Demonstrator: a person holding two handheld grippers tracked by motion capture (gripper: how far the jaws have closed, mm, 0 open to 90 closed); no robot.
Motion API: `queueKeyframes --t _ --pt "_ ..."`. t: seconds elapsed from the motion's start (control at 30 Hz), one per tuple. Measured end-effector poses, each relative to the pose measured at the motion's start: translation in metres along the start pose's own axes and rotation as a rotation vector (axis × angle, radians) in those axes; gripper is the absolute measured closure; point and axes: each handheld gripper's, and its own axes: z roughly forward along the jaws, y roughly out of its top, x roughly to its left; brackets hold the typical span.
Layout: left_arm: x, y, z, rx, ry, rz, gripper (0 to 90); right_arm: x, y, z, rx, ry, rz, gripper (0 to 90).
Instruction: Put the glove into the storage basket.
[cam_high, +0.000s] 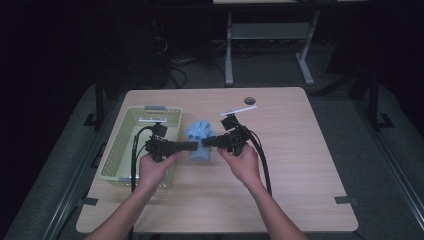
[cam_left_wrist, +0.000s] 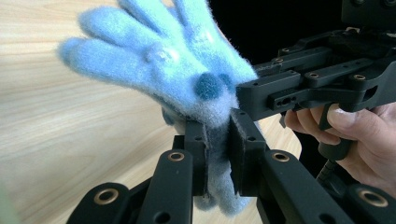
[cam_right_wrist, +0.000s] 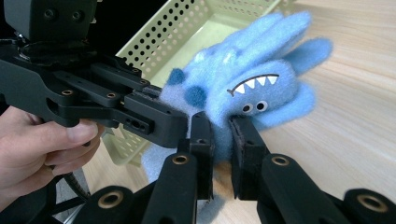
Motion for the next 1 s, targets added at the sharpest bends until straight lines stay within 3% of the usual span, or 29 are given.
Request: queueKeyframes --t 0.27,0.5,0.73,1.0 --pt "0.007 0.002 -0.016 -0.012 0.013 -0.005 78.7 0.008 0.012 0.012 0.009 0.020 -0.015 81.1" --pt "0.011 0.005 -0.028 -0.019 0.029 0.019 78.6 0.016 0.019 0.020 0.013 0.033 -0.029 81.1" --pt "0.017 0.003 -0.040 -0.036 0.034 0.009 78.6 0.024 0.027 0.030 0.022 0.044 -0.051 81.1" --pt "0.025 0.001 -0.056 -0.052 0.040 0.002 78.6 0.032 0.032 0.043 0.025 0.079 -0.039 81.1"
